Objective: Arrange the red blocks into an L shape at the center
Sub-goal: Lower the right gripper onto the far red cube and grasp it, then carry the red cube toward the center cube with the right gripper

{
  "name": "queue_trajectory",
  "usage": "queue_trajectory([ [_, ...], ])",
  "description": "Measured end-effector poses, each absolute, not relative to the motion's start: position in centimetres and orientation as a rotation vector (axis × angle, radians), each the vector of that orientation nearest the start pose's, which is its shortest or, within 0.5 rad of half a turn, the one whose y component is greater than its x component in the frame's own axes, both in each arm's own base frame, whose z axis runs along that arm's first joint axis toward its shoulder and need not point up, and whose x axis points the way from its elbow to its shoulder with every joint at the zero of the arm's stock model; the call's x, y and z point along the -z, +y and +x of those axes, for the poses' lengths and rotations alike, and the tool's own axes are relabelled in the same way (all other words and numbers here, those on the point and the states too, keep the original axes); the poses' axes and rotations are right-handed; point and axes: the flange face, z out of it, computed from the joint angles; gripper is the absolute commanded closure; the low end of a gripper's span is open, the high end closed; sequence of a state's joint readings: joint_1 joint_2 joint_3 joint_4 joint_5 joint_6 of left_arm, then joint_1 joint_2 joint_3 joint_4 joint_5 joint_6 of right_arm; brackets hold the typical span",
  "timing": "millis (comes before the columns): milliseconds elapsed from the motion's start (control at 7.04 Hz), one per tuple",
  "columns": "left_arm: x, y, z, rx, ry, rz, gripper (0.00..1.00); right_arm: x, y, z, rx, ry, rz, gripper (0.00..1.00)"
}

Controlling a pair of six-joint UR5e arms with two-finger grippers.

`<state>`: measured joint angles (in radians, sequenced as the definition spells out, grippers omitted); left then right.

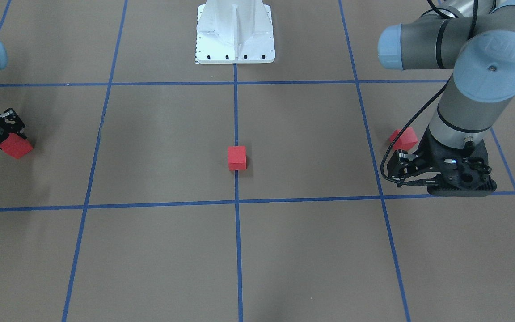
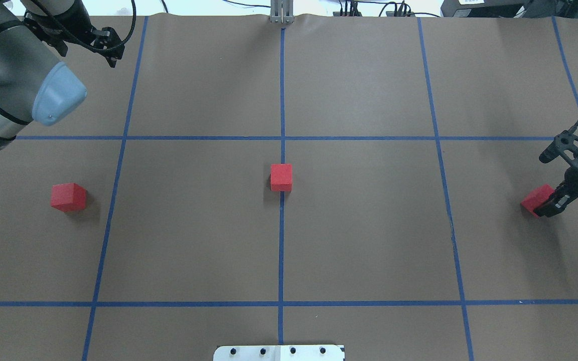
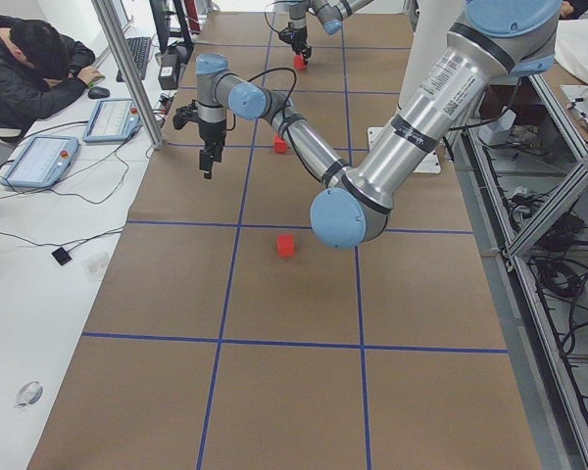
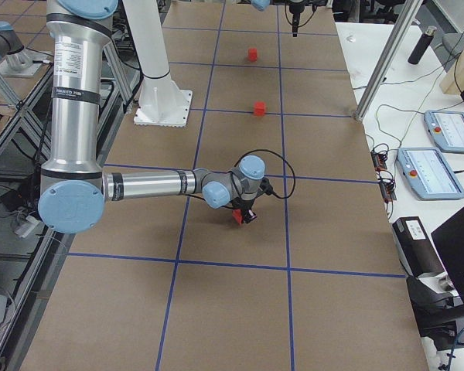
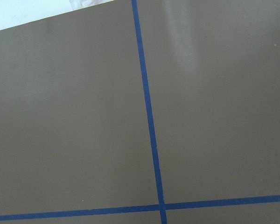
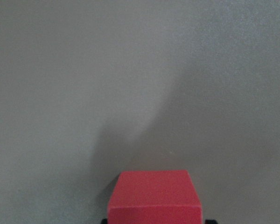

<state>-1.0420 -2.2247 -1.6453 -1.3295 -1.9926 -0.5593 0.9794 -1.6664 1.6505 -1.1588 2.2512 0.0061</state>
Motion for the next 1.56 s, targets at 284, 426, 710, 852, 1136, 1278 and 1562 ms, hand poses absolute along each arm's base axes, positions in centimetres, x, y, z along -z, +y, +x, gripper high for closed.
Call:
queue_trajectory([
  [284, -27.2, -63.6, 26.5, -0.073, 0.603, 0.198, 0.00, -60.7, -43.7, -20.1, 0.679, -0.789, 0.170, 1.00],
  [426, -27.3, -63.6, 26.5, -0.074, 0.603, 0.198, 0.00, -58.4, -44.3, -19.3, 0.657, -0.796, 0.169, 1.00],
  [710, -27.9, -63.6, 26.3, -0.084, 0.597, 0.195, 0.00, -49.4, -48.2, -19.6, 0.606, -0.781, 0.133, 1.00],
  [852, -28.5, -63.7, 26.0, -0.098, 0.590, 0.193, 0.00, -43.8, -50.7, -21.1, 0.595, -0.761, 0.107, 1.00],
  [1136, -31.1, -64.2, 25.5, -0.117, 0.563, 0.165, 0.00, -34.6, -52.1, -26.5, 0.513, -0.747, 0.049, 1.00],
  [1278, -33.5, -64.4, 24.3, -0.137, 0.548, 0.152, 0.00, -29.9, -51.1, -31.1, 0.392, -0.763, -0.001, 1.00],
  [1562, -39.5, -63.0, 22.2, -0.158, 0.597, 0.133, 0.00, -22.3, -47.7, -39.1, 0.212, -0.839, -0.051, 1.00],
])
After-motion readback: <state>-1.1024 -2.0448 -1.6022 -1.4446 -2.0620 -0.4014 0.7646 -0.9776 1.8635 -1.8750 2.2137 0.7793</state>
